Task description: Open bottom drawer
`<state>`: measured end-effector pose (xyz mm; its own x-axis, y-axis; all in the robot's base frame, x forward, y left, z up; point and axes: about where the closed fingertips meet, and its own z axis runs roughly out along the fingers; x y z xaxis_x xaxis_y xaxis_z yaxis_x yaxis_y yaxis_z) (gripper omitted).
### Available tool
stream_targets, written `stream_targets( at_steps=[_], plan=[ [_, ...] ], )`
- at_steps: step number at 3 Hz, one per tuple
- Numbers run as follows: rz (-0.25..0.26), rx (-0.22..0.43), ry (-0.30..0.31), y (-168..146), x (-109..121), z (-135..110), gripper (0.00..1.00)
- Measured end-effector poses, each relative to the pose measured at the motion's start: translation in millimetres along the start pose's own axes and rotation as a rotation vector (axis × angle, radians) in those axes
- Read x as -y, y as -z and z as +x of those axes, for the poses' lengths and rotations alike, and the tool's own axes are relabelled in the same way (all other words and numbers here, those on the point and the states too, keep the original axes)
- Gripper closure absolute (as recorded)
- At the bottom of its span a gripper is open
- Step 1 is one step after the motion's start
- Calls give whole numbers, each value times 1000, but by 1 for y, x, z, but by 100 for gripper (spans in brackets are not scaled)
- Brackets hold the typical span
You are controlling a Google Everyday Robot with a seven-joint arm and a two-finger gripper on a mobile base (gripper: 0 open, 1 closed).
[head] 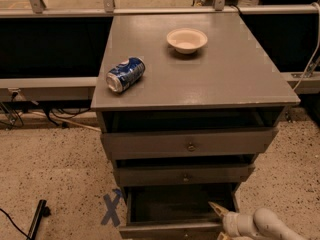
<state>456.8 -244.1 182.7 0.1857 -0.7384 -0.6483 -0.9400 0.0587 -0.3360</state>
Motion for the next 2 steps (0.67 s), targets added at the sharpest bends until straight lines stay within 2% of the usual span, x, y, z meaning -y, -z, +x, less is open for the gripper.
stream_targets(
  at_steps=[1,2],
  plan=[
    [0,0,0,0,0,0,0],
    [-18,25,-38,-4,2,4,0]
  ],
)
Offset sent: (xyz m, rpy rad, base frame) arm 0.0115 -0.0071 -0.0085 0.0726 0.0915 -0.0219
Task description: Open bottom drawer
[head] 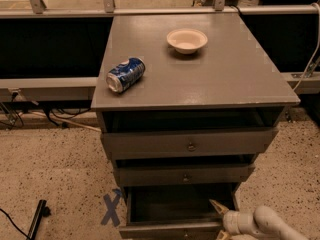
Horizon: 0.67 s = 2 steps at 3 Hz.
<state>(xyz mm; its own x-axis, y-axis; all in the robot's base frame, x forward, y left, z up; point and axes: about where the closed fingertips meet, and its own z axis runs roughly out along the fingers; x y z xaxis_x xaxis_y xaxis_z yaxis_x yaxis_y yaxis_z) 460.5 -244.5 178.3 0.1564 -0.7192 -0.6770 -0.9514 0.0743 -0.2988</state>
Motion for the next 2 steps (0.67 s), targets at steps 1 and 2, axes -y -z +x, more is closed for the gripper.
stream_targets(
  at_steps=[1,2],
  plan=[
    [-42,3,-53,5,-16,5,18],
    [-103,-28,-68,14,-33,2,41]
  ],
)
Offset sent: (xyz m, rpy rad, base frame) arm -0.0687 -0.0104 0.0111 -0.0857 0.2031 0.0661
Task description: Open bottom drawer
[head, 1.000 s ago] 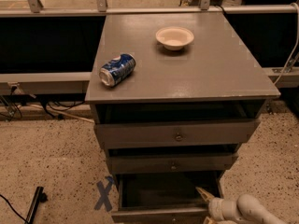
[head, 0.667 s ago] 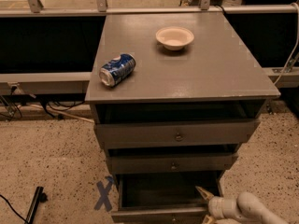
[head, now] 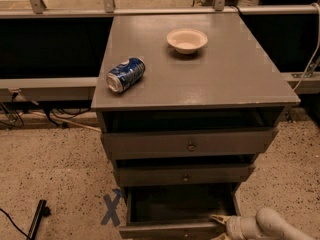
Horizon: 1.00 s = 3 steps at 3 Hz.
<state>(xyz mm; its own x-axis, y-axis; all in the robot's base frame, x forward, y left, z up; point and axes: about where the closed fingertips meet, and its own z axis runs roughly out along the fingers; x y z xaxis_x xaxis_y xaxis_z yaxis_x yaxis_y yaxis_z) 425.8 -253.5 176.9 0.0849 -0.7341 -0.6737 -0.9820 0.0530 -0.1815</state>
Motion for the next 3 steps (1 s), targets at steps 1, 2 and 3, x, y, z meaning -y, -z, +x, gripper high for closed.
stream_targets(
  at_steps=[1,2,3],
  plan=[
    [-82,-32,9,2,-17,-8,64],
    [-133,-26,14,10,-27,-14,87],
    [-162,22,5,21,-35,-19,100]
  ],
)
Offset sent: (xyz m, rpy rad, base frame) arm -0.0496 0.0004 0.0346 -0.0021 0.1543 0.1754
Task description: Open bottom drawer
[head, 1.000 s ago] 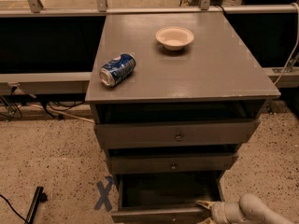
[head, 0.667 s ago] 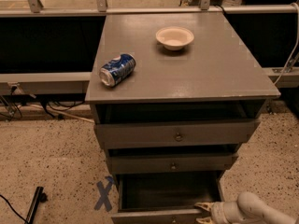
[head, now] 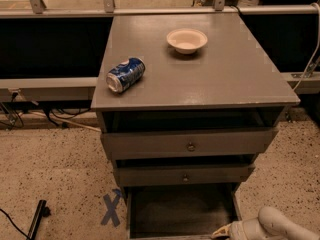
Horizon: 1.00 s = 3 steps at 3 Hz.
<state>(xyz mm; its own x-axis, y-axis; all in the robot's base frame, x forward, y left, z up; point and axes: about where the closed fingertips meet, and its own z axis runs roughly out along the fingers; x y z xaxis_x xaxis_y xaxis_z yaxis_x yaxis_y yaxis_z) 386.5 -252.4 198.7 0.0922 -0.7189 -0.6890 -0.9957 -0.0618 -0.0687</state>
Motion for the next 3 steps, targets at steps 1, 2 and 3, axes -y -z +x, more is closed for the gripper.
stream_targets(
  at_steps=[1,2,3],
  plan=[
    [-10,45,10,10,-3,-9,100],
    [10,150,37,40,-11,-32,100],
    [77,213,62,69,-13,-50,82]
  ],
)
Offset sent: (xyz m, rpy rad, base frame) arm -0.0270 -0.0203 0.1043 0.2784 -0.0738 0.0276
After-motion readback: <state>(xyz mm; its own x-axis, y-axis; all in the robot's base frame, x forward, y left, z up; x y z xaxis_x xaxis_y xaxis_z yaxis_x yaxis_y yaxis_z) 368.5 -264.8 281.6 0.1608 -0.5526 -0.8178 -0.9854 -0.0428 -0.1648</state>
